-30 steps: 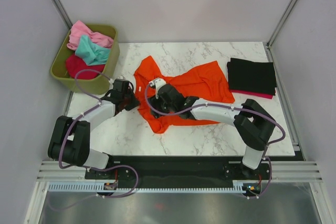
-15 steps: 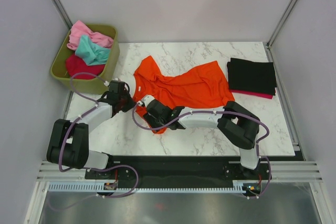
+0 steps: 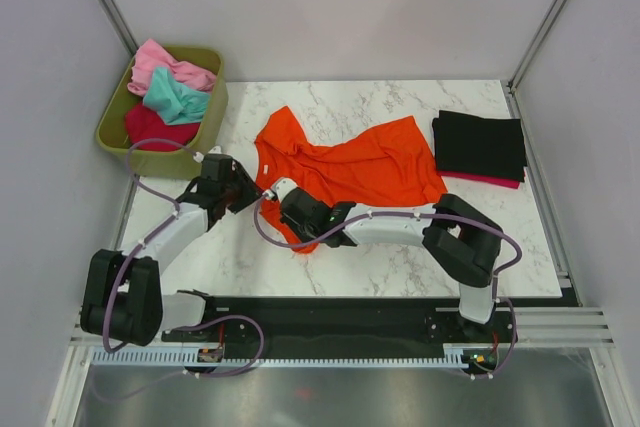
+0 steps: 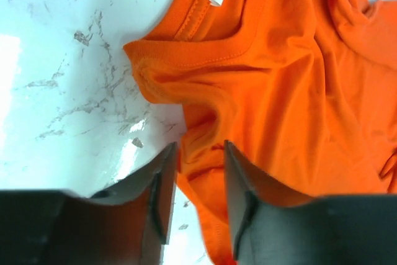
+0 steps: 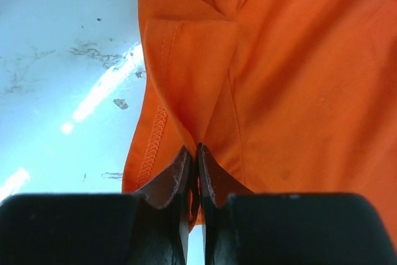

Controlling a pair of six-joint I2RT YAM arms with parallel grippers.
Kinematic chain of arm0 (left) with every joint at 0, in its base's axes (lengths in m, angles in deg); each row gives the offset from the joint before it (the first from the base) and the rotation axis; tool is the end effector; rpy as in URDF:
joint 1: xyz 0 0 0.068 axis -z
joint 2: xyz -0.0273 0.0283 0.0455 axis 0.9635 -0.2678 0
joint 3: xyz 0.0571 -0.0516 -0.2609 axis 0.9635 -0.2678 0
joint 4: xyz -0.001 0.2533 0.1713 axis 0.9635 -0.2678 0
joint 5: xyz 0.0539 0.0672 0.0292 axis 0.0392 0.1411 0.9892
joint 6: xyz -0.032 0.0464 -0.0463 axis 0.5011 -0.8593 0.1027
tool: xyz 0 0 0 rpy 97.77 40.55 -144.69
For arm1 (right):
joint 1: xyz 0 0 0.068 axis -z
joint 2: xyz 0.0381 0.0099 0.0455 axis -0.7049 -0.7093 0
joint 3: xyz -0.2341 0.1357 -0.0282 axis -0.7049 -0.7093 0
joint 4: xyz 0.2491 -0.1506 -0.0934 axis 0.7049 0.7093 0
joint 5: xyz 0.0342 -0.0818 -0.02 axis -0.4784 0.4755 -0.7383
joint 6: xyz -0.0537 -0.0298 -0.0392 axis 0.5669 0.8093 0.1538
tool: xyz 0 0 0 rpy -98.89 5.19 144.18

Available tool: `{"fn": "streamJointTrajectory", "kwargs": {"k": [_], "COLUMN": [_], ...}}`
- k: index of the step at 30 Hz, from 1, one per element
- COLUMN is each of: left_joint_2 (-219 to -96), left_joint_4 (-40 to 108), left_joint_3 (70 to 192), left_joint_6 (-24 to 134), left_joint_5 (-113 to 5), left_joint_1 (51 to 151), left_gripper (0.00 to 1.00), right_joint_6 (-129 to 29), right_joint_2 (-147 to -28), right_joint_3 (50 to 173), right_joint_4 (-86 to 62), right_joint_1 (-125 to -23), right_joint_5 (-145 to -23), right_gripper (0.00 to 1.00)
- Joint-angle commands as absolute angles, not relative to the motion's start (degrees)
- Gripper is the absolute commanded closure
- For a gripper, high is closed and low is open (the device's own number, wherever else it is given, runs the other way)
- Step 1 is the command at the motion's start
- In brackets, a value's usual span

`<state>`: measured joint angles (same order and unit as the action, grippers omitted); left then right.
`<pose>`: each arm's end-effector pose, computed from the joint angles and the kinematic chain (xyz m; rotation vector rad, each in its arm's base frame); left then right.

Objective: Fold and stack the t-shirts
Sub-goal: Flatten the tshirt out

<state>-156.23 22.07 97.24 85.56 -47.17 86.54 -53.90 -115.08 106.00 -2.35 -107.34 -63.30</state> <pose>0.3060 -0.0674 0.1496 -0.6180 2.3369 -0.4863 0.2234 0.3988 0.1251 -0.9583 2.2221 0.3080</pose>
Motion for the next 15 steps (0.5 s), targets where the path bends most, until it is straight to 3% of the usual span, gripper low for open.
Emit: {"fn": "streamJointTrajectory", "kwargs": {"k": [1, 3, 6, 15], "left_joint_2": [-152.27, -151.04, -148.75, -154.18], "left_joint_4": [21.17, 20.82, 20.64, 28.19], "left_joint_3": [96.62, 96.27, 95.74, 94.6], "left_joint_6": [85.0, 85.09, 84.65, 84.56], "left_joint_5": [-47.14, -47.05, -47.23, -57.77], "left_joint_1": [86.24, 86.33, 86.42, 87.21], "left_gripper": [0.44, 0.37, 0.37, 0.48], "right_joint_6": [-54.6, -55.21, -56.97, -60.93], "right_joint_2": [-110.48, -110.48, -110.13, -109.6], "right_joint_3": [105.3, 105.13, 103.99, 99.77], "right_joint_4": [-4.35, -4.53, -6.28, -11.64], "right_joint_1": [-107.32, -106.62, -104.77, -97.83], "right_joint_5": [-63.89, -65.03, -69.41, -80.41], "right_gripper": [0.84, 0.85, 0.9, 0.91]}}
